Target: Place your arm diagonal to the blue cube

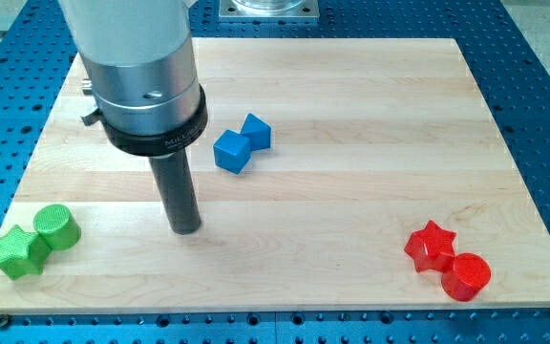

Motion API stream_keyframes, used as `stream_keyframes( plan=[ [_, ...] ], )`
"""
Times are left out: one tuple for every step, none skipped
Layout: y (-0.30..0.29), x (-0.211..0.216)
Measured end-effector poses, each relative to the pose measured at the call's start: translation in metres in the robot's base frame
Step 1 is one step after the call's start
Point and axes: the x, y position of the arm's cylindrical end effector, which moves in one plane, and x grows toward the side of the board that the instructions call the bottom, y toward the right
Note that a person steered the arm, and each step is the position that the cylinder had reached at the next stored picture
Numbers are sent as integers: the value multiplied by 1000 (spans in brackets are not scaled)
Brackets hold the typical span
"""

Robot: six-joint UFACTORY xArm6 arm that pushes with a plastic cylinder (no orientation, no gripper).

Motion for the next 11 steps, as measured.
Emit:
stream_keyframes(
  plan=[
    [0,-6],
    [0,-6],
    [0,-14],
    [-5,-19],
    [7,-5],
    [7,-5],
    [6,-6],
    [31,-6],
    [34,-10],
    [35,-25],
    [39,-27]
  ],
)
